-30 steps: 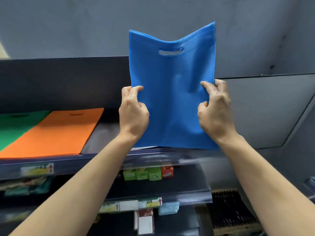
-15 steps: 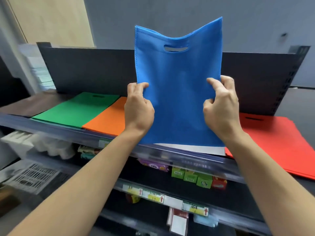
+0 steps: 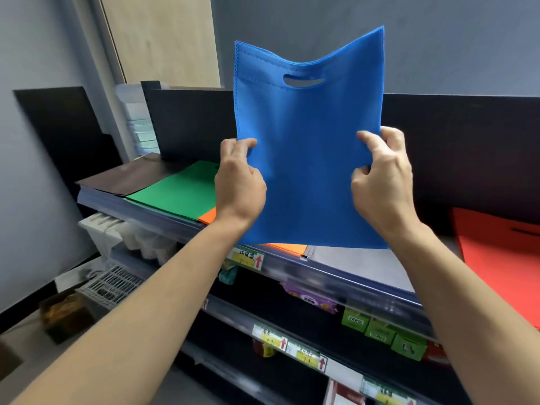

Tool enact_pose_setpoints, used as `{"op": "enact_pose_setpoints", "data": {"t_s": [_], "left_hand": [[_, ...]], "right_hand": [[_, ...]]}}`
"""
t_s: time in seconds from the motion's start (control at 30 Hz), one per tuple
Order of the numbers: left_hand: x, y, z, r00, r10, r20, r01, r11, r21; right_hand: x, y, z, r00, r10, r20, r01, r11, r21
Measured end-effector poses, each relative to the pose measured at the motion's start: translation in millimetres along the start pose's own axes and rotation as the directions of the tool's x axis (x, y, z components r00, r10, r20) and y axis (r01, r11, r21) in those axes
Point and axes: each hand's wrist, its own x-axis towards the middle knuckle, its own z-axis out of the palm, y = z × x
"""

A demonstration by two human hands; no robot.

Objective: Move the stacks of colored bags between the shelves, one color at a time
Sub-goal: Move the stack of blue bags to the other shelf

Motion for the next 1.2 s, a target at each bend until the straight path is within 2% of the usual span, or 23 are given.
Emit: {"op": "enact_pose_setpoints", "data": {"t_s": [0.37, 0.63, 0.93, 1.2], "left_hand": [[43, 9, 9, 0.994, 0.108, -0.003, -0.107, 0.986, -0.129], [43, 14, 20, 0.986, 0.159, 0.042, -0.147, 0.967, -0.209], [20, 43, 56, 0.958, 0.23, 0.171, -0.159, 0.923, -0.351], [-8, 71, 84, 0.931, 0.255, 0.263, -0.123, 0.894, -0.432]], "right_hand": [[25, -15, -14, 0.99, 0.031, -0.136, -0.044, 0.995, -0.094], [17, -16, -26, 0.977, 0.037, -0.212, -0.078, 0.979, -0.188], [-5, 9, -64, 0.946, 0.084, -0.312, -0.192, 0.924, -0.332], [-25, 38, -98, 0.929, 0.151, -0.339, -0.282, 0.88, -0.382]]}}
